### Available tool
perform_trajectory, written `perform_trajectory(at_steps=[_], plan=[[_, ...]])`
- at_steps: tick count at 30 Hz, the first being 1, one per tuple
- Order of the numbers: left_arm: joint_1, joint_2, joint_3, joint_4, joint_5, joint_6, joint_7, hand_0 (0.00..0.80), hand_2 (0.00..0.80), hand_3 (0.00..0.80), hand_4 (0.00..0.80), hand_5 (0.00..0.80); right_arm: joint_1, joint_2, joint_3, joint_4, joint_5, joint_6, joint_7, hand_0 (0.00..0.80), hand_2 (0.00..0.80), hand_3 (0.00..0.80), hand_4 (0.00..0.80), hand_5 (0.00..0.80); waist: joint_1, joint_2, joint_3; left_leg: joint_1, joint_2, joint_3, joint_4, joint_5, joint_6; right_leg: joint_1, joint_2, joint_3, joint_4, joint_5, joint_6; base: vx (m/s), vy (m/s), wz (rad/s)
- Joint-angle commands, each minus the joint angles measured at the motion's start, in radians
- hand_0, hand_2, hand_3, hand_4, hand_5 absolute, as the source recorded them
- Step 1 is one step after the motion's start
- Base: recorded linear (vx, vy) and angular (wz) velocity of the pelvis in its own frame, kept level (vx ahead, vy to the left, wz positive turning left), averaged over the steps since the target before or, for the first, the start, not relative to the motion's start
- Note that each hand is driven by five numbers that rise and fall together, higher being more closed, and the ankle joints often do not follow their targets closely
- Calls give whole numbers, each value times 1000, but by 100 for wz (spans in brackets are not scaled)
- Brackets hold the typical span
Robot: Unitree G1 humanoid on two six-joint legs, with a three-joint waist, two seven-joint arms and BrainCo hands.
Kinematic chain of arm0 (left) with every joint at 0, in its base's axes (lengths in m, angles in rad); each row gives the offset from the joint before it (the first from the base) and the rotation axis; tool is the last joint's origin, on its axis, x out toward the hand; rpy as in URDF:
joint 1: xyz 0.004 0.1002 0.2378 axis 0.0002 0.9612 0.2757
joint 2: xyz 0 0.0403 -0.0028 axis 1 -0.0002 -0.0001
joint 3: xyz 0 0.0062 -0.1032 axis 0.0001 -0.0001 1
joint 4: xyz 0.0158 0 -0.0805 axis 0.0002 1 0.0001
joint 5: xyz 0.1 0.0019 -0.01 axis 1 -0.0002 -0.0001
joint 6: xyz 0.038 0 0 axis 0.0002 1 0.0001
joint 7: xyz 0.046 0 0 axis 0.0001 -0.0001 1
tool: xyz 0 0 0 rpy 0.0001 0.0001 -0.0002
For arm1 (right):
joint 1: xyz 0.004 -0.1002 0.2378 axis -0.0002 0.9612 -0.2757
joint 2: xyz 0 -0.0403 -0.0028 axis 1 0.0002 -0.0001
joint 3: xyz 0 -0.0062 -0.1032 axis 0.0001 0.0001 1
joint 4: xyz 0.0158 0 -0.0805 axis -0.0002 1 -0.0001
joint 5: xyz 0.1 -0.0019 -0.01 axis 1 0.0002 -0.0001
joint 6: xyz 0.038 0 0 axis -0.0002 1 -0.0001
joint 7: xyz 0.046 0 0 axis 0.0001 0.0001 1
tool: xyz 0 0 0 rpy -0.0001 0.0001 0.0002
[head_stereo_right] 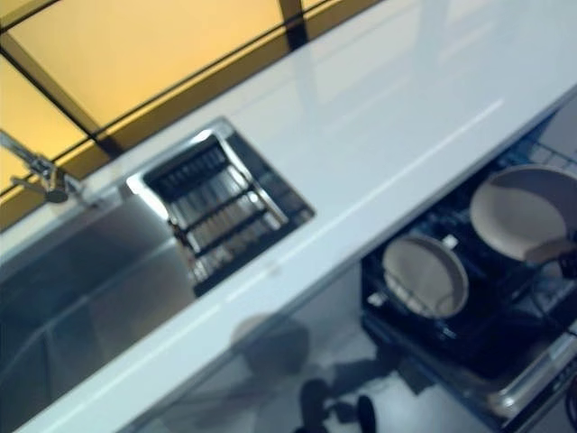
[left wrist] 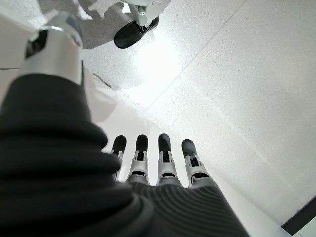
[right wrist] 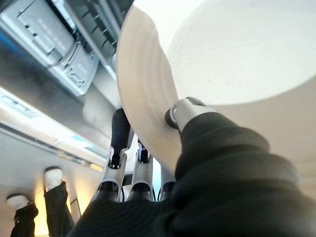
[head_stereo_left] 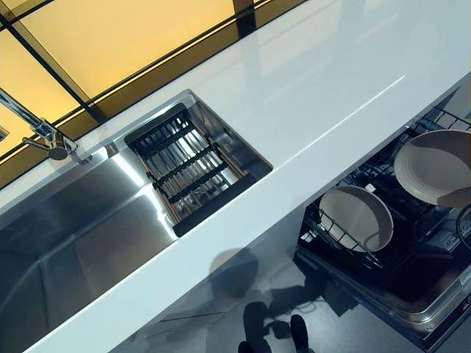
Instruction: Take plates into dishwasher
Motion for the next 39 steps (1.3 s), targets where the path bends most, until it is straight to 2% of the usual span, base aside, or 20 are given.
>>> perform_trajectory(at_steps=[1, 7, 12, 19, 30, 39], plan=[[11, 17, -36, 60, -4, 4, 11, 0, 0, 0, 0, 0, -71, 31, 89, -40, -19, 5, -18, 800, 800, 800, 800, 800, 15, -97, -69, -13, -12, -14, -13, 6, -35, 20, -63, -28, 0, 2, 136, 22, -16, 10], [6, 16, -49, 59, -9, 10, 17, 0, 0, 0, 0, 0, -78, 56, 104, 3, -14, 11, 1, 800, 800, 800, 800, 800, 26, -90, -60, -17, -13, -23, -13, 8, -33, 16, -69, -32, 2, 3, 135, -2, -9, 8], [-3, 9, -56, 62, -25, 3, 16, 0, 0, 0, 0, 0, -88, 102, 126, 26, -38, 13, 9, 800, 800, 800, 800, 800, 28, -67, -45, -25, -16, -28, -13, 13, -35, 8, -77, -32, 3, 4, 134, -13, 32, -3], [-12, -1, -67, 56, -28, -2, 16, 0, 0, 0, 0, 0, -60, 148, 131, 54, -83, 17, 30, 800, 800, 800, 800, 800, 33, -50, -37, -25, -21, -29, -13, 13, -34, 5, -88, -41, 5, 6, 137, 0, 4, -1], [-28, -14, -88, 57, -43, -15, 29, 0, 0, 0, 0, 0, -50, 210, 143, 156, -110, -10, 39, 800, 800, 800, 800, 800, 38, -19, -20, -37, -23, -32, -13, 16, -33, -9, -100, -46, 5, 10, 141, -6, 3, 0], [-38, -18, -93, 58, -34, -15, 24, 0, 0, 0, 0, 0, -28, 235, 137, 197, -112, -18, 61, 800, 800, 800, 800, 800, 41, -11, -25, -35, -25, -34, -13, 16, -34, -9, -107, -57, 5, 12, 144, 0, 0, 0]])
